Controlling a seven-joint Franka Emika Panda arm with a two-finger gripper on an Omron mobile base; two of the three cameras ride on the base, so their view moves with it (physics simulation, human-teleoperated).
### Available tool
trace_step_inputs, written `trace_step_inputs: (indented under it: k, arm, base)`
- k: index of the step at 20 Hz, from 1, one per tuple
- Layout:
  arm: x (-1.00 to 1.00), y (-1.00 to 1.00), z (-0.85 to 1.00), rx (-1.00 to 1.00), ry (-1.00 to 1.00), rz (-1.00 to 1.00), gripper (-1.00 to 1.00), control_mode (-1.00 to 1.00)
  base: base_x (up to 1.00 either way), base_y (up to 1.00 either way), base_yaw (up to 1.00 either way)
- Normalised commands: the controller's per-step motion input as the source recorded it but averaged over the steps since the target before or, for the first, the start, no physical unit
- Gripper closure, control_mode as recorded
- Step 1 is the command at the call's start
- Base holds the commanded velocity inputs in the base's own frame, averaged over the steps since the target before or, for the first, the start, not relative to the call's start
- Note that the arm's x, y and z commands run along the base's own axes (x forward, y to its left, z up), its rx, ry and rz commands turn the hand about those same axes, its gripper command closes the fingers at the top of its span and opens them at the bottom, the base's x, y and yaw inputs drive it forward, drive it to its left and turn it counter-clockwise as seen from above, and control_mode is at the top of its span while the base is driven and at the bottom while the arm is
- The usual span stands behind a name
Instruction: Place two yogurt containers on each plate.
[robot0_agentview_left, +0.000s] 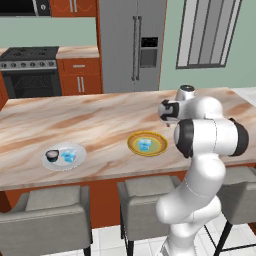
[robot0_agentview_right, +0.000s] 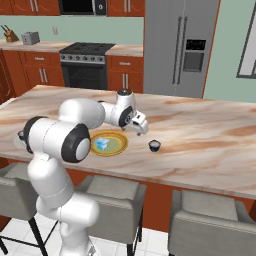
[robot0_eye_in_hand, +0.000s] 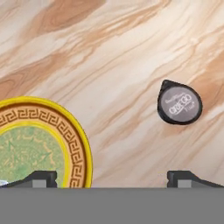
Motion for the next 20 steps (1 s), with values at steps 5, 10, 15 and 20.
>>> trace_step_inputs:
  k: [5,10,15,20]
  arm:
    - [-0.08,-0.62,0.00,0.00,0.10,0.05,-1.00,-1.00]
    - [-0.02,-0.53,0.00,0.00,0.14,0.11,-1.00,-1.00]
    - [0.00,-0.34,-0.03,0.00,0.09,0.18,-1.00,-1.00]
    - [0.03,-0.29,-0.16,0.00,0.00,0.18,-1.00,-1.00]
  base:
    - [0.00,0.00,0.00]
    - [0.00,0.00,0.00]
    - [0.00,0.00,0.00]
    - [0.00,0.00,0.00]
